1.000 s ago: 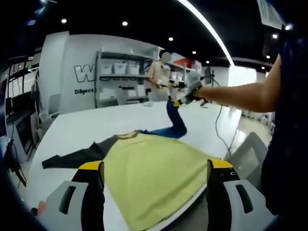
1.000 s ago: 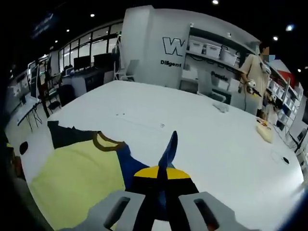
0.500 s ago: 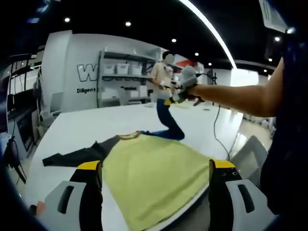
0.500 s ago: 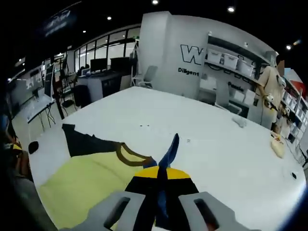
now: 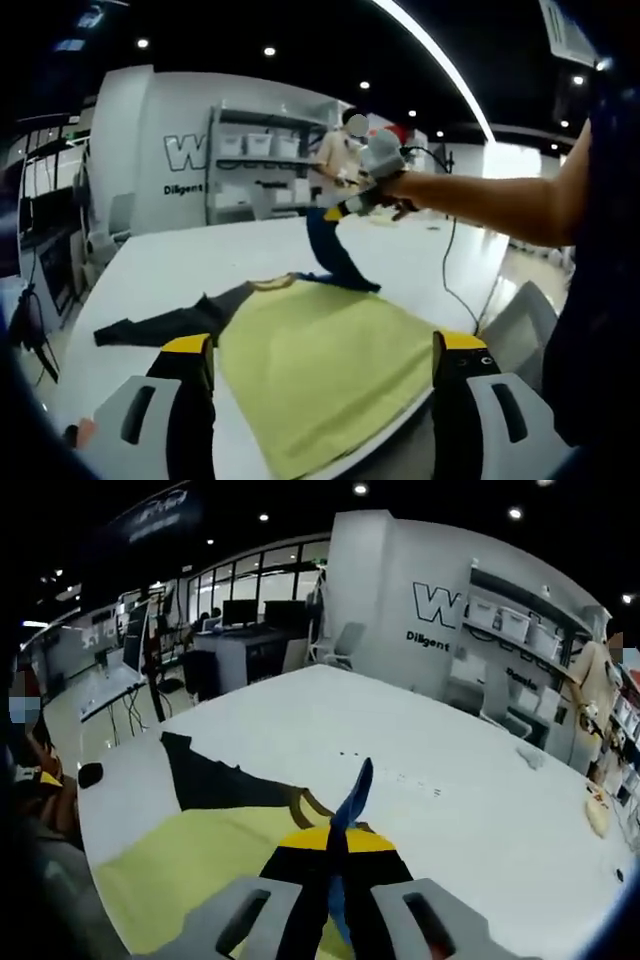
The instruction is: Fold the garment on the visible template until the final outline fits inside the template.
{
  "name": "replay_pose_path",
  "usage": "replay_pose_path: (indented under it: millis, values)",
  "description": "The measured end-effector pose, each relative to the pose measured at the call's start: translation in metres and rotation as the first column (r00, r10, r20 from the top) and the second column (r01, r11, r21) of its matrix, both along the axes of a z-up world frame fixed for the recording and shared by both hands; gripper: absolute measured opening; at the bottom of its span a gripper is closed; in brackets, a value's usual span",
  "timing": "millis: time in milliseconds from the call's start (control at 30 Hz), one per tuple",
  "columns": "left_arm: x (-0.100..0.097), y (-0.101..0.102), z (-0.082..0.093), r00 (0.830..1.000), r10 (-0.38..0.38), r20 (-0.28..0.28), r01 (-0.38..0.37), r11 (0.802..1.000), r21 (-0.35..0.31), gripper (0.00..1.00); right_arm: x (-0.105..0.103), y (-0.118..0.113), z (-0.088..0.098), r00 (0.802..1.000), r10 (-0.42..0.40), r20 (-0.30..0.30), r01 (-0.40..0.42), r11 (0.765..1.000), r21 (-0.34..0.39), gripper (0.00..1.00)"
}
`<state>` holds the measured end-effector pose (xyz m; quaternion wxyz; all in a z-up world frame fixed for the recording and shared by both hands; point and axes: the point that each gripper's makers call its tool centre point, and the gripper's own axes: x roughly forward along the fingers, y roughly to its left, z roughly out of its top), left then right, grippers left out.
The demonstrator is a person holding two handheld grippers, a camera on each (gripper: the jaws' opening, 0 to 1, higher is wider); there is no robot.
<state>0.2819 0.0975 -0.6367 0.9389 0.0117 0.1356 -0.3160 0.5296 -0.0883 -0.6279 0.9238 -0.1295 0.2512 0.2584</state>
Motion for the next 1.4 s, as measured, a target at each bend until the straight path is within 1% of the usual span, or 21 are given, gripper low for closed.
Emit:
replay_pose_path:
  millis: [200,333,467,700,767,933,967,1067,1200,1300,1367,1400]
  values:
    - [0.000,-0.001,-0.001,1.000,-0.004,0.004,0.004,1.000,0.009,0.84,-0.006,0.030,-0.006,0.998,0.053,-0.013,-0.053,0.999,0.010,0.00]
    - [0.000,-0.001,-0.001,1.000,-0.004,0.007,0.004,1.000,0.014,0.84,-0.007,0.045,-0.007,0.997,0.076,-0.017,-0.075,0.997,0.022,0.00]
    - [0.000,0.000,-0.001,1.000,-0.001,0.008,0.001,1.000,0.012,0.83,-0.008,0.065,-0.017,0.994,0.102,-0.031,-0.101,0.994,0.028,0.00]
    - [0.000,0.000,-0.002,1.000,-0.003,0.005,0.003,1.000,0.019,0.83,-0.012,0.094,-0.055,0.986,0.138,-0.096,-0.137,0.990,0.020,0.00]
    - [0.000,0.000,-0.003,1.000,-0.003,0.003,0.003,1.000,0.020,0.82,-0.014,0.100,-0.065,0.983,0.148,-0.107,-0.149,0.989,-0.001,0.00]
    - [0.000,-0.001,-0.004,1.000,-0.006,-0.003,0.007,1.000,0.025,0.82,-0.016,0.116,-0.087,0.979,0.160,-0.129,-0.163,0.986,-0.015,0.00]
    - [0.000,-0.001,-0.004,1.000,-0.007,-0.003,0.007,1.000,0.027,0.82,-0.016,0.117,-0.089,0.978,0.161,-0.131,-0.165,0.986,-0.017,0.00]
    - [0.000,-0.001,-0.005,1.000,-0.005,-0.005,0.005,1.000,0.028,0.82,-0.017,0.124,-0.104,0.975,0.158,-0.153,-0.161,0.987,-0.003,0.00]
    - [0.000,-0.001,-0.005,1.000,-0.004,-0.009,0.004,1.000,0.028,0.81,-0.018,0.132,-0.121,0.973,0.160,-0.168,-0.165,0.986,-0.016,0.00]
    - [0.000,-0.001,-0.006,1.000,-0.006,-0.012,0.006,1.000,0.030,0.81,-0.018,0.139,-0.131,0.971,0.165,-0.173,-0.168,0.986,-0.005,0.00]
    - [0.000,-0.001,-0.006,1.000,-0.005,-0.012,0.005,1.000,0.030,0.81,-0.017,0.141,-0.142,0.969,0.157,-0.189,-0.161,0.987,-0.009,0.00]
    - [0.000,-0.001,-0.006,1.000,-0.003,-0.014,0.003,1.000,0.028,0.81,-0.017,0.142,-0.144,0.969,0.158,-0.190,-0.162,0.987,-0.008,0.00]
